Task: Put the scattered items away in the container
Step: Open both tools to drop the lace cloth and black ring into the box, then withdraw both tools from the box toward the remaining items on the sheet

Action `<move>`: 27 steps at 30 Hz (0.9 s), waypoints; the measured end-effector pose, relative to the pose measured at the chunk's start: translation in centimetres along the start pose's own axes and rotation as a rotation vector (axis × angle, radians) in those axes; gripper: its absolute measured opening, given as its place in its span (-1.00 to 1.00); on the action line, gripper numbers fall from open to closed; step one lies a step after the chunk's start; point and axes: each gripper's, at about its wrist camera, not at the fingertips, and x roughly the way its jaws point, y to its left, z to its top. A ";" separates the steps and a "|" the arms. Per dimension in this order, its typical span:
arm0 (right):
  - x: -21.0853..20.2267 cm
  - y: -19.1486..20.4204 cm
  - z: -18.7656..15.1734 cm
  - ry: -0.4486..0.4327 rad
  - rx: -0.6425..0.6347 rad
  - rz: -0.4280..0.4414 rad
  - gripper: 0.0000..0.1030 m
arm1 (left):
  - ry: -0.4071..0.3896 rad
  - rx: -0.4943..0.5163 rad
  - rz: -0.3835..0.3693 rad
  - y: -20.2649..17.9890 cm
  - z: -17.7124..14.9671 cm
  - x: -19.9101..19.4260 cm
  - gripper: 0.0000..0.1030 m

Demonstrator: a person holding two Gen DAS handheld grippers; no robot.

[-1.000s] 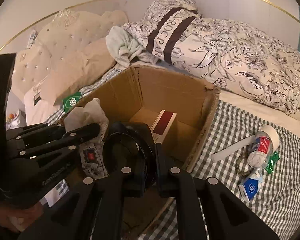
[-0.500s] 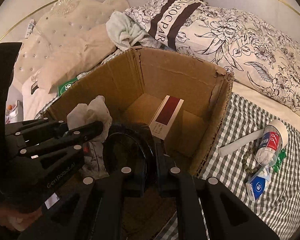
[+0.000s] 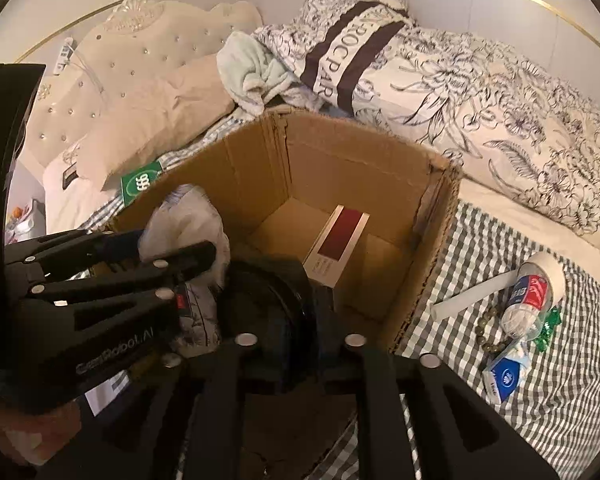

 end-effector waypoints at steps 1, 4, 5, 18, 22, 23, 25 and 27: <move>-0.4 0.0 0.0 -0.010 0.000 -0.009 -0.46 | -0.006 -0.003 0.000 0.1 0.1 -0.3 0.15; -1.4 -0.1 0.1 -0.032 0.014 -0.008 -0.32 | -0.028 -0.018 -0.003 0.2 0.1 -1.4 0.20; -1.7 -0.1 0.1 -0.040 0.017 -0.009 -0.30 | -0.037 -0.021 -0.007 0.2 0.1 -1.9 0.20; -7.4 -0.4 -0.8 -0.128 0.045 -0.033 -0.22 | -0.151 -0.010 -0.021 -1.3 0.4 -7.9 0.28; -9.5 -0.9 -1.4 -0.157 0.063 -0.044 -0.21 | -0.180 -0.006 -0.030 -1.9 0.1 -9.6 0.37; -9.9 -1.1 -1.6 -0.161 0.067 -0.046 -0.21 | -0.187 -0.005 -0.035 -2.1 0.0 -9.9 0.42; -11.0 -1.4 -2.1 -0.173 0.074 -0.054 -0.21 | -0.201 -0.002 -0.041 -2.4 -0.2 -10.6 0.52; -12.0 -1.7 -2.5 -0.186 0.080 -0.062 -0.21 | -0.216 0.000 -0.043 -2.8 -0.5 -11.4 0.53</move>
